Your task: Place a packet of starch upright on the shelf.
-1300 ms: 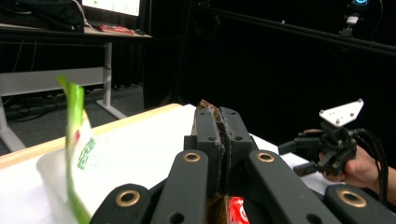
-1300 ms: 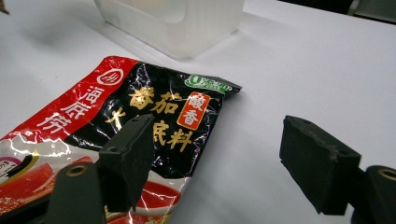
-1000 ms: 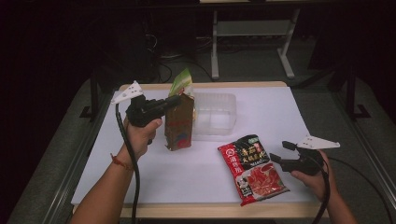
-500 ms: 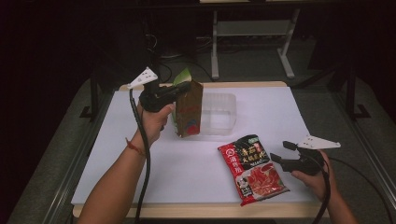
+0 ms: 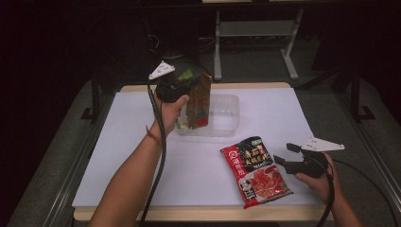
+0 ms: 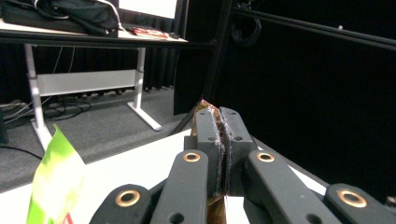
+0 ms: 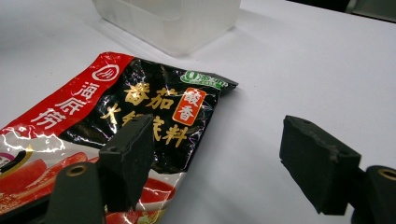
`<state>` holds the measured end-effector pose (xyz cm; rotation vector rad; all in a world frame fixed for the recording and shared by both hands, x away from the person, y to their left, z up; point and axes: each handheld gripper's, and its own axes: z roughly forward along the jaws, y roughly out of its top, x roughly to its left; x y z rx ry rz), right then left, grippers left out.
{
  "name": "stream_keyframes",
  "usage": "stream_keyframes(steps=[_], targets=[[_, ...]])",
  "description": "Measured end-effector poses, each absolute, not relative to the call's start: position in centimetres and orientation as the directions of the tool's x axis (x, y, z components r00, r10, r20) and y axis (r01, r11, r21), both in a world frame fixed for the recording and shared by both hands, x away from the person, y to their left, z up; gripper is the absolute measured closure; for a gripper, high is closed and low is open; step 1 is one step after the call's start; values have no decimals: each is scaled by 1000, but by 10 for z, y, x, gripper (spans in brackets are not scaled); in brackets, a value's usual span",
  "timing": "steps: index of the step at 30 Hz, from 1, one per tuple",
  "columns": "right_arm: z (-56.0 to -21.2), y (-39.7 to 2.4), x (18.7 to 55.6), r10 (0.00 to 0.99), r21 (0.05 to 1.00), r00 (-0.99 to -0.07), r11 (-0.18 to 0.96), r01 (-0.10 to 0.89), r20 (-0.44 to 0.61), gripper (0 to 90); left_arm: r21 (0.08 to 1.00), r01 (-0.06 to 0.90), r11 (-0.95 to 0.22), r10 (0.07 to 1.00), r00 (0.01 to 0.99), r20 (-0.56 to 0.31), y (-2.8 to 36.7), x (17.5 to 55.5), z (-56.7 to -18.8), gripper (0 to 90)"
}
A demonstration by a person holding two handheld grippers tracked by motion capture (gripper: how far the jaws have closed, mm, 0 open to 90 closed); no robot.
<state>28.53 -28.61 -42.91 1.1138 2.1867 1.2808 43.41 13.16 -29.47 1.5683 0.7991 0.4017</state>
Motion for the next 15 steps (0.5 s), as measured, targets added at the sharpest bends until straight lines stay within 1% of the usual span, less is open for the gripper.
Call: stream_keyframes(steps=[4, 9, 15], targets=[[-430, -287, 286, 783, 853, -618, 274, 444, 70, 254, 969, 247, -14, 723, 672, -161, 124, 441, -303, 883], [-430, -287, 286, 783, 853, -618, 275, 444, 69, 254, 969, 247, 0, 727, 665, -169, 118, 450, -309, 882], [-430, -286, 286, 783, 850, -618, 278, 447, 69, 254, 971, 236, -32, 752, 646, -132, 106, 458, -317, 882]])
